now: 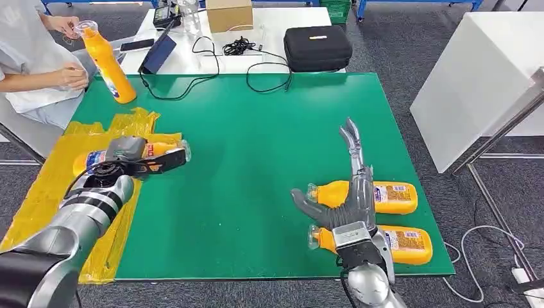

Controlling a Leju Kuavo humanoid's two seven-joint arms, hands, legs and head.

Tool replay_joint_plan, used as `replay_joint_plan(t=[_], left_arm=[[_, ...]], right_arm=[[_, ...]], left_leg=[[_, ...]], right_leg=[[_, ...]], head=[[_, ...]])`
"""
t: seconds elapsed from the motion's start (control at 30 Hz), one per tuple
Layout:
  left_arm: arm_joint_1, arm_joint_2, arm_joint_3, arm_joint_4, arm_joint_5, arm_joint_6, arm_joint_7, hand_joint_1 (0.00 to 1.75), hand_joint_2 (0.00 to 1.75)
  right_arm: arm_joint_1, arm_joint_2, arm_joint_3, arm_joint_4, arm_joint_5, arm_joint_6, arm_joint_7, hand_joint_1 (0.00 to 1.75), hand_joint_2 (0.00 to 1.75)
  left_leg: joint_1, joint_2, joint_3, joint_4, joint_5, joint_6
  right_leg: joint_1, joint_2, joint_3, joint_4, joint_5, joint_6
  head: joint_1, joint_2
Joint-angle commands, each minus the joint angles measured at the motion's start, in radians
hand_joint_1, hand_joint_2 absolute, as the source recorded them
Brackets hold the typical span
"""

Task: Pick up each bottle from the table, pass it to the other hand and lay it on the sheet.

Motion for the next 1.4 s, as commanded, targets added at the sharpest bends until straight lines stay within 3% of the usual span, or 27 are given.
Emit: replay_joint_plan(t=[0.03,0.2,0.43,0.53,0.63,0.77,0.87,0.9,0.97,1.03,1.17,1.4], left_arm=[[-0.005,-0.026,0.053,0.053,0.029,0.06,-0.006,0.0,1.75],[0.011,-0.042,0.176,0.011,0.175,0.134,-0.067,0.0,1.75],[0.016,-0.047,0.247,-0.052,0.282,0.249,-0.128,0.0,1.75],[0.034,-0.059,0.28,-0.134,0.414,0.249,-0.207,0.0,1.75],[0.039,-0.064,0.282,-0.151,0.429,0.244,-0.209,0.0,1.75],[0.113,-0.115,0.395,-0.338,0.821,0.065,-0.393,0.0,1.75],[0.235,-0.086,0.353,-0.615,1.187,-0.073,-0.371,0.0,1.75],[0.266,-0.066,0.326,-0.675,1.24,-0.077,-0.361,0.0,1.75],[0.335,-0.041,0.298,-0.791,1.343,-0.101,-0.346,0.0,1.75],[0.381,-0.027,0.27,-0.84,1.36,-0.112,-0.34,0.0,1.75],[0.424,-0.042,0.225,-0.846,1.379,-0.118,-0.36,0.0,1.75],[0.434,-0.045,0.182,-0.835,1.397,-0.108,-0.387,0.0,1.75]], right_arm=[[-0.052,0.008,0.014,0.082,0.008,0.007,0.017,0.0,1.75],[-0.044,0.007,0.017,0.085,0.016,-0.005,0.024,0.0,1.75],[-0.045,0.008,0.016,0.096,0.019,-0.024,0.027,0.0,1.75],[-0.046,0.006,0.015,0.1,0.022,-0.037,0.029,0.0,1.75],[-0.044,0.004,0.014,0.099,0.022,-0.037,0.029,0.0,1.75],[-0.036,-0.024,0.0,0.093,0.049,-0.08,0.031,0.0,1.75],[-0.065,-0.125,-0.013,0.113,0.305,-0.151,0.166,0.0,1.75],[-0.082,-0.168,-0.018,0.136,0.396,-0.109,0.238,0.0,1.75],[-0.161,-0.314,0.0,0.212,0.496,0.137,0.406,0.0,1.75],[-0.241,-0.395,-0.012,0.318,0.476,0.248,0.395,0.0,1.75],[-0.388,-0.521,0.04,0.488,0.386,0.48,0.349,0.0,1.75],[-0.427,-0.554,0.092,0.561,0.324,0.514,0.332,0.0,1.75]], left_leg=[[0.001,0.001,0.004,0.0,-0.002,0.0],[0.001,0.001,0.004,0.0,-0.002,0.0],[0.0,0.0,0.002,0.0,-0.001,0.0],[0.001,0.0,0.002,0.001,-0.002,0.0],[0.001,0.0,0.003,0.0,-0.002,0.0],[0.001,0.0,0.003,0.0,-0.002,0.0],[0.001,0.0,0.003,0.0,-0.002,0.0],[0.001,0.002,0.004,0.0,-0.003,0.0],[0.001,0.003,0.005,0.0,-0.003,0.001],[0.0,0.008,0.006,0.0,-0.004,0.001],[-0.003,0.001,0.002,0.0,-0.001,0.002],[-0.002,-0.004,0.001,0.001,0.0,0.004]], right_leg=[[0.001,0.0,0.004,-0.001,-0.002,-0.001],[0.001,0.0,0.004,0.0,-0.002,-0.001],[0.0,0.0,0.001,0.0,-0.001,0.0],[0.001,-0.001,0.003,0.0,-0.002,-0.001],[0.001,-0.001,0.003,0.0,-0.001,0.0],[0.001,-0.001,0.003,-0.001,-0.002,0.0],[0.001,-0.001,0.003,-0.001,-0.001,0.0],[0.001,0.001,0.004,-0.002,-0.002,0.0],[0.001,0.002,0.005,-0.002,-0.002,0.0],[0.0,0.007,0.005,-0.003,0.0,0.001],[-0.004,0.001,0.002,-0.001,0.0,0.001],[-0.003,-0.005,0.004,-0.001,0.0,0.003]], head=[[0.0,0.0],[0.0,0.0],[0.0,0.0],[0.0,0.0],[0.0,0.0],[0.0,0.0],[0.0,0.0],[0.0,0.0],[0.0,0.0],[0.0,0.0],[0.0,0.0],[-0.001,0.0]])
